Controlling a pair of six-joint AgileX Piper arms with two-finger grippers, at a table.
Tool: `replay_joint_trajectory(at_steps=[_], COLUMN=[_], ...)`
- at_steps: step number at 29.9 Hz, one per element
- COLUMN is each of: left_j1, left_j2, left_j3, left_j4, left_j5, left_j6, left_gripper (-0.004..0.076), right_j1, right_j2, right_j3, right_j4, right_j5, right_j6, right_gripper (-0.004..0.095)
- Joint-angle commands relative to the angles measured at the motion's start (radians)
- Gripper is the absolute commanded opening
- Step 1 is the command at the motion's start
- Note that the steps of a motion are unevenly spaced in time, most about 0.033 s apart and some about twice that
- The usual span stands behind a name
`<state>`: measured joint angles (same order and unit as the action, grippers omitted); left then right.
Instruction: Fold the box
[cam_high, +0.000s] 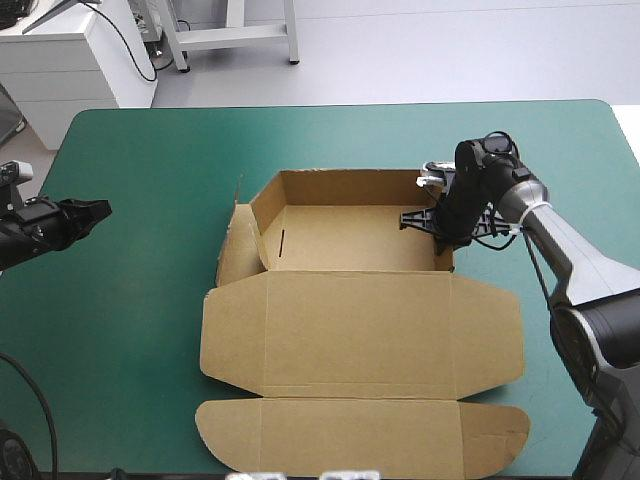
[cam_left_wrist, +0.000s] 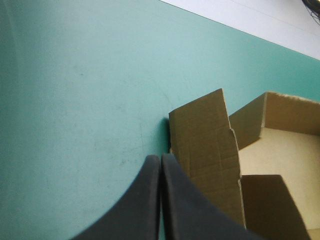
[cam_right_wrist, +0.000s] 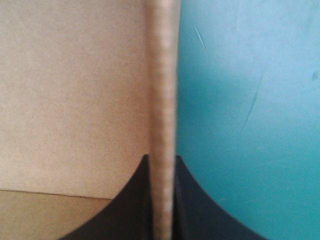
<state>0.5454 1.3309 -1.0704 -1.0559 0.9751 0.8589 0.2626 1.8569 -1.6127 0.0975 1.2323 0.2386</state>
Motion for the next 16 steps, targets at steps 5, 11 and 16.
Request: replay_joint_trajectory(at_steps=[5,11,16], left_j1=[-0.050,-0.052,-0.047], left_j2=[-0.002,0.038,0.069], left_j3=[-0.023,-0.023,-0.023], left_j4=[-0.028,-0.030,-0.035], left_j5=[-0.008,-0.017,-0.069], left_j6=[0.004,0.001,0.001], left_gripper=[-0.0008,-0.0008,-0.0008], right_j1=[-0.054,-0.110,-0.124], right_j2=[-0.212,-0.345,-0.425], right_j3=[-0.129,-0.129,-0.129], right_j4=[0.110,0.163,0.125], right_j5=[0.014,0.014,0.014], right_j6=[-0.204,-0.303,-0.325], right_gripper=[-0.0021,-0.0021,-0.0021])
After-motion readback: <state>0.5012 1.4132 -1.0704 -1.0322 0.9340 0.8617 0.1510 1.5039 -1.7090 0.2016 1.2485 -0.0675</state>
